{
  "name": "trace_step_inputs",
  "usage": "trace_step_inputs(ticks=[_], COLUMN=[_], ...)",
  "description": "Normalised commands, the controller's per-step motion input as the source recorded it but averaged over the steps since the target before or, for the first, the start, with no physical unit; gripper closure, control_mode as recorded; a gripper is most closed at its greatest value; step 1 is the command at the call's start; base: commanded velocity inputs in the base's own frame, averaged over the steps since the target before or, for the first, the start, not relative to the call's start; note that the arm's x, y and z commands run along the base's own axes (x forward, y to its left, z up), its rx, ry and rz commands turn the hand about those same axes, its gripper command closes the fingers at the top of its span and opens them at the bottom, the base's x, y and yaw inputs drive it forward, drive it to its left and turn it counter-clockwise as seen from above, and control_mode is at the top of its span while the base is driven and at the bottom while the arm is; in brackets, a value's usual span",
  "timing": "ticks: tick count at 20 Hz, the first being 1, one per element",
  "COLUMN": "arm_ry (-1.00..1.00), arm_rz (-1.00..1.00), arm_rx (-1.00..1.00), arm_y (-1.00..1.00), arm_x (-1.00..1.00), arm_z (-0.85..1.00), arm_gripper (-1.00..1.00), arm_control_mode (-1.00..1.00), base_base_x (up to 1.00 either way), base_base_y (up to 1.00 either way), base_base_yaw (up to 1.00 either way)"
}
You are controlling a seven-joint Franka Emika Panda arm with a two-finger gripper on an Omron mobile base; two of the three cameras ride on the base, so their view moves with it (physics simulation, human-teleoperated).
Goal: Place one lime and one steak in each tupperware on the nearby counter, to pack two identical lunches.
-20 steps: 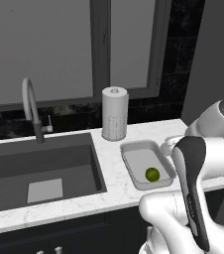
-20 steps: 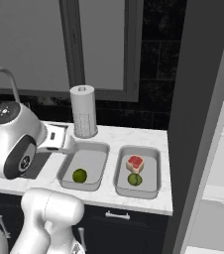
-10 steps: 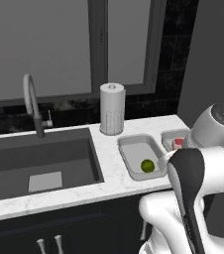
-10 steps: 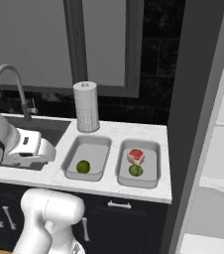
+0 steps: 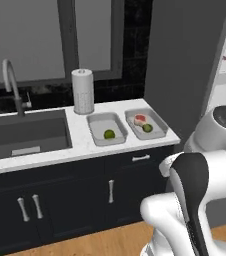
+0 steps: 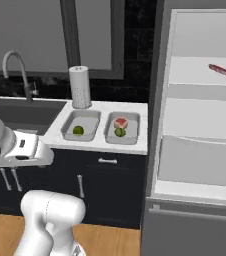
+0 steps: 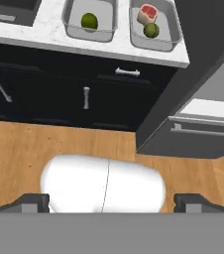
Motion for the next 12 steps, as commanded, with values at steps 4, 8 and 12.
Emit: trace_step_inputs(ticks=[4,8,12], arm_ry=[0.00,0.00,0.00], arm_rz=[0.00,0.00,0.00], arm_rx=[0.00,0.00,0.00], arm_y=[0.00,0.00,0.00], arm_x=[0.00,0.00,0.00], arm_z=[0.00,0.00,0.00], arm_gripper=[-1.00,-1.00,-1.00], arm_control_mode=[1.00,1.00,1.00], base_base_x=[-0.49,-0.07,0.01], base_base_y=[-1.00,-1.00,-0.81], base_base_yaw=[-0.12,-0.07,-0.01])
